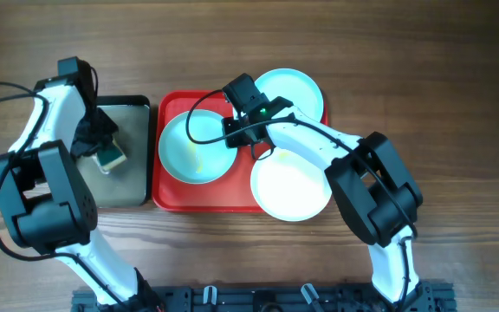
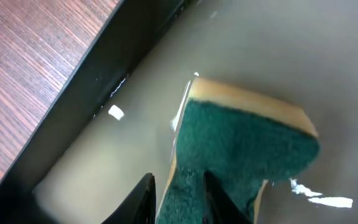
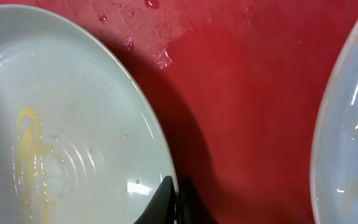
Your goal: Clean dirty plates on tray and stack at the side
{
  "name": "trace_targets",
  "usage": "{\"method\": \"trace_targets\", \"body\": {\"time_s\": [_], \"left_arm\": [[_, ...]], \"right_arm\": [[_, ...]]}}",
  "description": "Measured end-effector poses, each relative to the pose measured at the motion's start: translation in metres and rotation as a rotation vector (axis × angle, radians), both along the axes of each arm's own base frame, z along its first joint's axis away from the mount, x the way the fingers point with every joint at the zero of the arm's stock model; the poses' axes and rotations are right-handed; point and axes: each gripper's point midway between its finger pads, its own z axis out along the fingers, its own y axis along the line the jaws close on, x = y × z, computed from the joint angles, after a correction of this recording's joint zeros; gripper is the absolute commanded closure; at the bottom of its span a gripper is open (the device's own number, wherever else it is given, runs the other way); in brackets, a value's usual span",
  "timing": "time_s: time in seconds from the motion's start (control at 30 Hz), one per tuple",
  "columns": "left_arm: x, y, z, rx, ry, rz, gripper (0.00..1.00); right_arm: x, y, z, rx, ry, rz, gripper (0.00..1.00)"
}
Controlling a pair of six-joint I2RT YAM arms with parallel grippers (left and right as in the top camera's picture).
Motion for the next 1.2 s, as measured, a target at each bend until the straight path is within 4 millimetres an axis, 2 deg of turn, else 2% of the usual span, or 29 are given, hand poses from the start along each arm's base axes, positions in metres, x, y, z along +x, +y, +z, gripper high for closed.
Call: {"method": "trace_targets", "body": {"time_s": [0.17, 0.23, 0.3, 0.4, 0.63, 0.83, 0.9, 0.93, 0.97, 1.0, 1.13, 1.2], "left_arm": [[0.002, -0.001, -0.007, -0.022, -0.005, -0.072, 0.61], [-0.001, -0.006, -0.003, -0.052, 0.011, -0.084, 0.56], [0.003, -0.012, 0.002, -0.090, 0.000, -0.110, 0.55], [0.012, -0.022, 0.012, -0.142, -0.057, -0.149, 0.65], [0.019, -0.033, 0.017, -0.200, -0.099, -0.182, 0.67], [0.017, -0.036, -0.008, -0.203, -0.130, -0.209, 0.72], [0.017, -0.036, -0.010, -0.199, -0.143, -0.213, 0.74], [0.016, -0.036, -0.011, -0.197, -0.149, -0.215, 0.80], [0.016, -0.037, -0.012, -0.195, -0.155, -0.218, 0.93], [0.014, -0.037, -0.014, -0.194, -0.160, -0.220, 0.96], [0.015, -0.038, -0.015, -0.196, -0.164, -0.226, 0.96], [0.009, -0.039, -0.008, -0.208, -0.127, -0.221, 0.96]], "right_arm": [[0.000, 0.000, 0.000, 0.000, 0.000, 0.000, 0.94], [0.001, 0.000, 0.000, 0.002, -0.003, 0.000, 0.94], [0.001, 0.001, 0.001, 0.004, -0.006, 0.000, 0.94], [0.001, 0.001, 0.001, 0.004, -0.006, 0.000, 0.94], [0.001, 0.001, 0.000, 0.004, -0.005, 0.000, 0.94], [0.001, 0.001, 0.001, 0.004, -0.006, 0.000, 0.94], [0.001, 0.001, 0.001, 0.004, -0.006, 0.000, 0.94], [0.001, 0.001, 0.001, 0.004, -0.006, 0.000, 0.94], [0.002, 0.001, 0.001, 0.005, -0.007, 0.000, 0.94], [0.002, 0.001, 0.001, 0.005, -0.008, 0.000, 0.94], [0.002, 0.001, 0.001, 0.006, -0.008, 0.000, 0.96], [0.002, 0.001, 0.001, 0.006, -0.008, 0.000, 0.96]]}}
